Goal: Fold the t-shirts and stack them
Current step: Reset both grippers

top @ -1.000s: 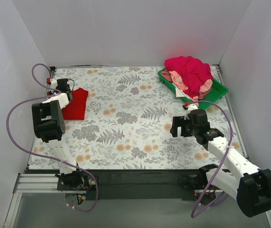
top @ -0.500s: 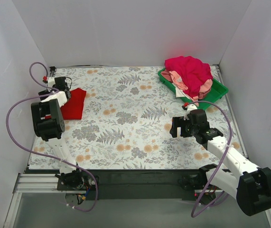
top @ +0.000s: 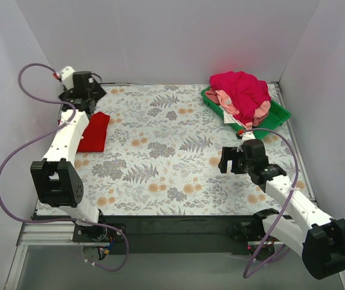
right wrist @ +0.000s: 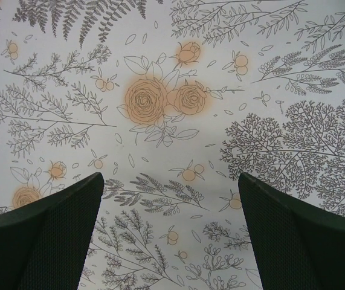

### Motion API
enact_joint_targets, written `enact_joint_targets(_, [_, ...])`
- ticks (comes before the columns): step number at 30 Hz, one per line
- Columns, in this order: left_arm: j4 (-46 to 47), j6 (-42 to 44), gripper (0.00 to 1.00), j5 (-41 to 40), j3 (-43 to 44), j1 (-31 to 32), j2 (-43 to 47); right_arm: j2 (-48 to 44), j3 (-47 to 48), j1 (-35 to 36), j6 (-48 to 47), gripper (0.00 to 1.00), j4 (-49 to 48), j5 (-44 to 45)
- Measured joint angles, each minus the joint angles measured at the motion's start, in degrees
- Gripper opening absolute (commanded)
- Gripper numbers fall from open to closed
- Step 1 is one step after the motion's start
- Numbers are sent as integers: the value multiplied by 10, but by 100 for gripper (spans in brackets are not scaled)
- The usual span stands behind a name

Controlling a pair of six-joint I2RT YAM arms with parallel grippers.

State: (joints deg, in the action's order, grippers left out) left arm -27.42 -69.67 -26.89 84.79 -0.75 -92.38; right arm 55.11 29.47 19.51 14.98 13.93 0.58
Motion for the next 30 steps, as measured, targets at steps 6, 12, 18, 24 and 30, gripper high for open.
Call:
enact_joint_targets(6, [8, -35, 93, 82, -78, 167, 34, -61, 0, 0, 18, 98, 12, 32])
enact_joint_targets(12, [40, -63, 94, 158, -234, 199, 110, -86, 2, 0, 42, 98, 12, 79])
enact_joint_targets(18, [73, -73, 94, 197, -318, 224, 179, -88, 6, 0, 56, 98, 10, 101])
enact_joint_targets(24, [88, -73, 94, 200, -345, 229, 214, -137, -25, 0, 74, 98, -21, 120])
enact_joint_targets(30, [96, -73, 95, 198, -364, 229, 244, -181, -56, 0, 76, 98, -39, 143])
